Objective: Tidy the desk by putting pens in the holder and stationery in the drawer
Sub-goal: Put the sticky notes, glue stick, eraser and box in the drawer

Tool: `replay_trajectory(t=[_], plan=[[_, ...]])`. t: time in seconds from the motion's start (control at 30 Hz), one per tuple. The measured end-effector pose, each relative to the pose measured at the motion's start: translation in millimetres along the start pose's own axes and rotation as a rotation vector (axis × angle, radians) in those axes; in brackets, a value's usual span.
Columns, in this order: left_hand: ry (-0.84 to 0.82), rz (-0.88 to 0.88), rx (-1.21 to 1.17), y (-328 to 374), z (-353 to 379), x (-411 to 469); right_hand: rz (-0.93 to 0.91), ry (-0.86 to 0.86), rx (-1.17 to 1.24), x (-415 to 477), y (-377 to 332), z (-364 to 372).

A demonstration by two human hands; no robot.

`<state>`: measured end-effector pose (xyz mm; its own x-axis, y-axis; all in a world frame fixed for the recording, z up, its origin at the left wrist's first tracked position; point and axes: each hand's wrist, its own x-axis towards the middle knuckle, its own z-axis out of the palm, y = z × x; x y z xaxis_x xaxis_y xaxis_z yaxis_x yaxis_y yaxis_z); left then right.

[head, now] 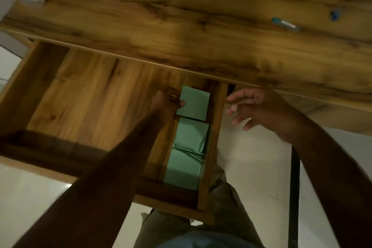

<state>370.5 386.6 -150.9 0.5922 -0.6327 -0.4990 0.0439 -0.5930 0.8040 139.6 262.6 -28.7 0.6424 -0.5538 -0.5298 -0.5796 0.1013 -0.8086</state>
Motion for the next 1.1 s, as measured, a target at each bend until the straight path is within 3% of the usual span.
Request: replay_trajectory(t=[0.57, 0.7, 0.8, 1.0, 1.1], plan=[[-0.064, 0.023, 0.333, 5.7, 11.4, 3.3, 0.005, -0.039, -0.017, 12.7, -1.0, -12.5], [0.061, 0.197, 0.523, 15.7, -0.5, -16.5, -0.018, 0.012, -0.023, 4.1, -4.5, -10.3], [0.04, 0.363, 0.556, 30.8, -9.3, -40.3, -0.057, 0.092, -0.06, -7.8, -6.0, -16.0], [-0.047, 0.593, 0.381, 79.9, -14.0, -73.4, -0.135, 0.293, -0.043, -23.7, -11.8, -31.2], [-0.044, 0.628, 0.343, 111.2, -2.1, -82.5, -0.157, 0.345, -0.07, -18.6, -16.1, -44.6]])
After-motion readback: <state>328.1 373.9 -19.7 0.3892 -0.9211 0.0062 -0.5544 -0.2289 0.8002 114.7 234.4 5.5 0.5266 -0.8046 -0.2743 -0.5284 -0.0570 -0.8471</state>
